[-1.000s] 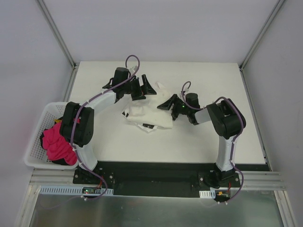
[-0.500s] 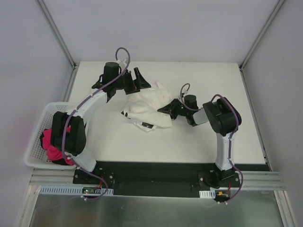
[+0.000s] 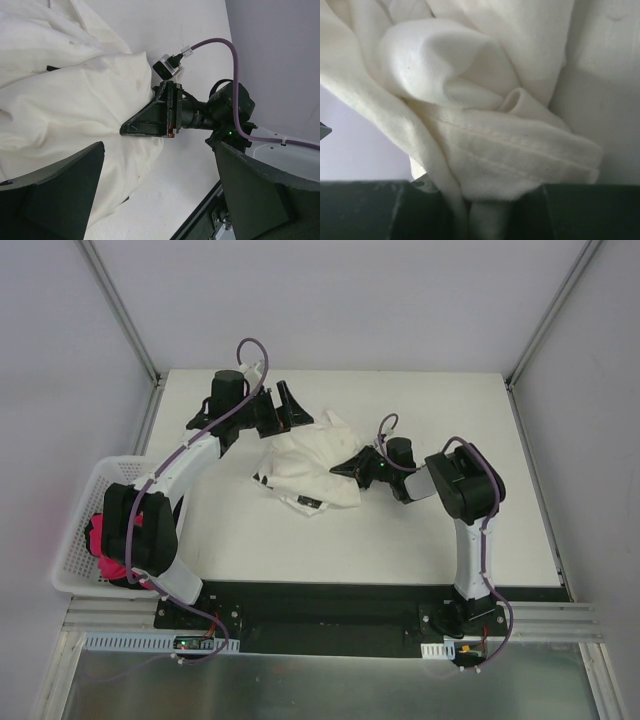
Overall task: Fold and stack the t-shirts
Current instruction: Smooth out wrinkles on the folded tshirt
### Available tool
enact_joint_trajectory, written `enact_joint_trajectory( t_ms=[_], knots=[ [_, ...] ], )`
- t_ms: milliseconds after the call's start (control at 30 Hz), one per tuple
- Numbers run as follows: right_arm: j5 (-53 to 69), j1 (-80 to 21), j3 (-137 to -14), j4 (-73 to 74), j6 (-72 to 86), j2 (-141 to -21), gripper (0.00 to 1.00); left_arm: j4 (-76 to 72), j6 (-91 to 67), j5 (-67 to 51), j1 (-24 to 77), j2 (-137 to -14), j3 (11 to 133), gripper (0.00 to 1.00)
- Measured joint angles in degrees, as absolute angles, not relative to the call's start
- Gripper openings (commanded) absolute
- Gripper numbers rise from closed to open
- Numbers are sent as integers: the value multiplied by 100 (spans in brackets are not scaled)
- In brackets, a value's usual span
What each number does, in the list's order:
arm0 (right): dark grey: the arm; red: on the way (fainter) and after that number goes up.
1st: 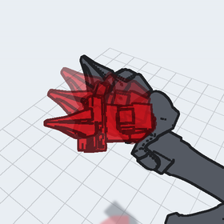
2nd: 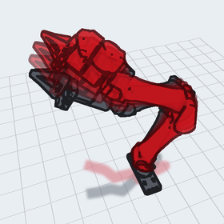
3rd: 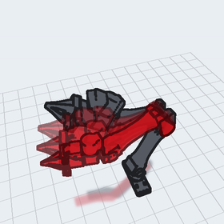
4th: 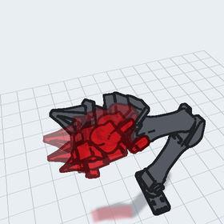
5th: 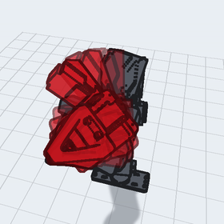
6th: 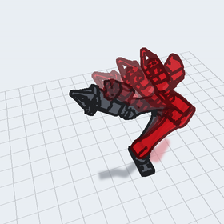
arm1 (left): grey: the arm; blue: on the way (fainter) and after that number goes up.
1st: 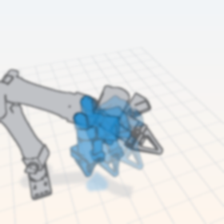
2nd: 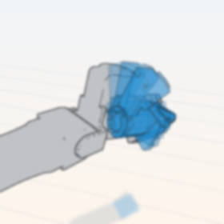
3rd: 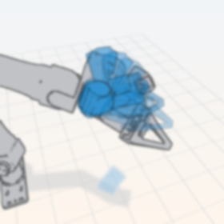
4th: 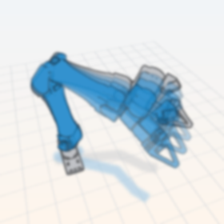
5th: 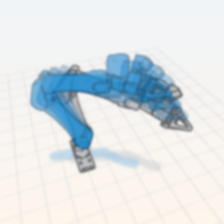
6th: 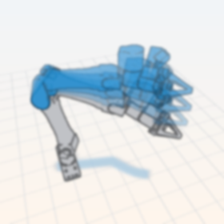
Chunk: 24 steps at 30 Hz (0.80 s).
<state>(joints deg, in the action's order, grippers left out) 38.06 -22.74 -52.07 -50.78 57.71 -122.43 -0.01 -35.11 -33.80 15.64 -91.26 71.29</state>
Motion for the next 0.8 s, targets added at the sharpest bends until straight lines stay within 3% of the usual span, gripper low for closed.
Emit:
enact_joint_trajectory(
  t_ms=[300,800],
  knots=[
    [3892,-1997,-5614,-5065,5819,-12523,1,43,-3441,-3326,1564,-9109,7129,91],
    [3433,-200,-6702,-4038,5452,-12746,1,213,-3341,-3249,1564,-9041,7076,92]
  ],
)
